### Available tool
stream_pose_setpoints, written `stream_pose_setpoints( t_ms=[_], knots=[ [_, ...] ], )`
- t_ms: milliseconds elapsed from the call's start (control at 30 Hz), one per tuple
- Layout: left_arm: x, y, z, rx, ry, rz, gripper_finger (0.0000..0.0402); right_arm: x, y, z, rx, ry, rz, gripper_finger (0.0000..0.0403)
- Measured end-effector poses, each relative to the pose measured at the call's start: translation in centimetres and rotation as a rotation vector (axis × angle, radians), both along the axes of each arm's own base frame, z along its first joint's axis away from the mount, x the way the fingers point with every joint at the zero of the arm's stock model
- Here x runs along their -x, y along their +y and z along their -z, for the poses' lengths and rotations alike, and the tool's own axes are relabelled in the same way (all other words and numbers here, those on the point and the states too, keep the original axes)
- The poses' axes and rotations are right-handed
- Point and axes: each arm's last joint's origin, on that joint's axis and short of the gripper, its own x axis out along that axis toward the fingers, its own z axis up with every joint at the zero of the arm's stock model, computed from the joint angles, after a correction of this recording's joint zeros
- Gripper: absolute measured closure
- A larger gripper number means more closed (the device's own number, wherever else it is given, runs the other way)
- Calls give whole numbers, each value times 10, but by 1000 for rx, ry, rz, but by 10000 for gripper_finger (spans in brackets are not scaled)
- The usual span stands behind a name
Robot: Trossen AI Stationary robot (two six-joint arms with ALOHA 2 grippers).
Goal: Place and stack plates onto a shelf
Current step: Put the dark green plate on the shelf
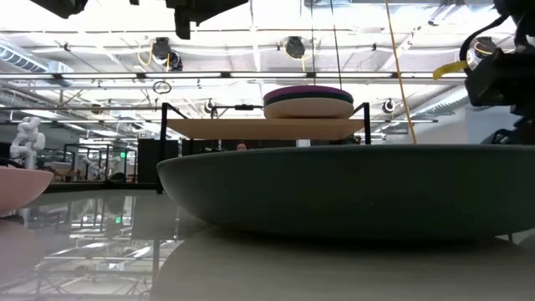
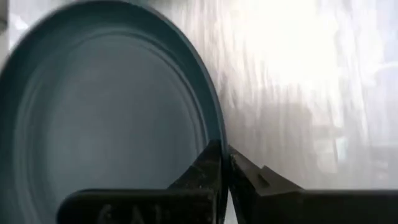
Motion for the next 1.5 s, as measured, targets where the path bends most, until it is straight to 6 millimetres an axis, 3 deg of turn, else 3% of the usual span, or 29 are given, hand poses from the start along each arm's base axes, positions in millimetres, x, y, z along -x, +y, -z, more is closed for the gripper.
stream_pose_setpoints(
  t_ms=[200,300,533,733,967,1233,1367,1500],
  knots=[
    [1,-1,2,-52,43,2,179,-1,-8,-23,-52,-35,111,402],
    [10,-6,-11,-75,-4,21,179,-3,-12,-45,-69,-113,133,402],
    [18,-9,-22,-114,-37,22,179,-17,-29,-101,65,-553,198,402],
    [17,-4,-23,-141,-35,-5,179,-36,-51,-136,124,-855,328,402],
    [31,-9,-38,-213,-76,15,179,-69,-83,-164,224,-871,414,403],
    [49,-14,-53,-289,-82,-17,179,-124,-133,-210,307,-902,505,403],
    [70,-9,-53,-325,-39,-167,179,-153,-169,-211,331,-862,613,403],
    [94,0,-38,-280,-111,-164,179,-174,-204,-198,351,-813,701,403]
  ],
)
